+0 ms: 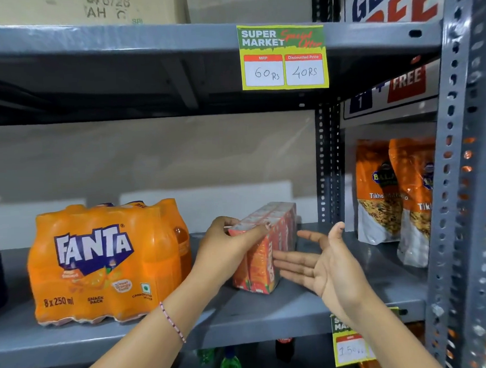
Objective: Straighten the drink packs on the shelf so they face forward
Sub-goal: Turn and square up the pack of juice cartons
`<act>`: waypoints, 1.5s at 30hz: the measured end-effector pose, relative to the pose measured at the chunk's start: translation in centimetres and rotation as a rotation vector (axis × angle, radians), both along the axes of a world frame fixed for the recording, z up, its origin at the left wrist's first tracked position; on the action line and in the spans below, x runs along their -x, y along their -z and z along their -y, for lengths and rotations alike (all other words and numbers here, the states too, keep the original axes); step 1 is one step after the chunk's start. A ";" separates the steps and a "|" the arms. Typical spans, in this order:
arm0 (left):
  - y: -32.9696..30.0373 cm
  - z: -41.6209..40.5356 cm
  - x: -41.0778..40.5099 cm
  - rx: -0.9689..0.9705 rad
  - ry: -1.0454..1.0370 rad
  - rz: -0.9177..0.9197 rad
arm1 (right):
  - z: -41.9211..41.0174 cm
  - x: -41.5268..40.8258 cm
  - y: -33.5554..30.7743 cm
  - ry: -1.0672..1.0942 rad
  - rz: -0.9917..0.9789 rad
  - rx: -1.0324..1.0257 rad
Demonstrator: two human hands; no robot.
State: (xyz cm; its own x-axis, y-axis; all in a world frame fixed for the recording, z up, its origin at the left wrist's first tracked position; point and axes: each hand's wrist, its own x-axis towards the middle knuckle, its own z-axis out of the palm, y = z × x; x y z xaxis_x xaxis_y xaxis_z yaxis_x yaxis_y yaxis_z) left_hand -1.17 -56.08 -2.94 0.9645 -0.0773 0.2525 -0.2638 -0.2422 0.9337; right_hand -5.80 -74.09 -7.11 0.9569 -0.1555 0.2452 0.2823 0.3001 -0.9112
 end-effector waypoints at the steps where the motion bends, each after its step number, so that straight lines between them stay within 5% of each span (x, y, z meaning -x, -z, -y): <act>1: -0.1 0.0 0.1 -0.015 -0.016 0.010 | 0.6 -0.2 -0.3 -0.014 -0.040 -0.026; 9: -1.0 -0.3 -0.4 -0.092 0.016 -0.081 | 6.5 -4.3 -3.4 0.159 -0.106 -0.005; 16: 0.4 -0.9 -1.3 0.278 0.046 -0.224 | 8.0 -8.1 -4.8 0.301 -0.215 0.225; 21: 1.1 -0.8 -1.1 0.307 -0.068 -0.124 | 7.9 -9.3 -4.9 0.201 -0.235 0.284; 27: 1.5 -1.2 -0.9 0.184 0.039 -0.060 | 6.9 -10.2 -5.9 0.139 -0.195 0.391; 45: 0.1 1.7 -2.8 0.283 -0.120 -0.245 | 8.8 -8.1 -3.9 0.127 -0.164 0.377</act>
State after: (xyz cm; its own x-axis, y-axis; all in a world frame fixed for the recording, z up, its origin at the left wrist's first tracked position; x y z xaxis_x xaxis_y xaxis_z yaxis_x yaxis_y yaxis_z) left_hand 1.67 -57.76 -3.08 0.9968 0.0798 0.0089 -0.0103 0.0180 0.9998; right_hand 2.25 -82.87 -3.16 0.9671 -0.2029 0.1531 0.1373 -0.0900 -0.9864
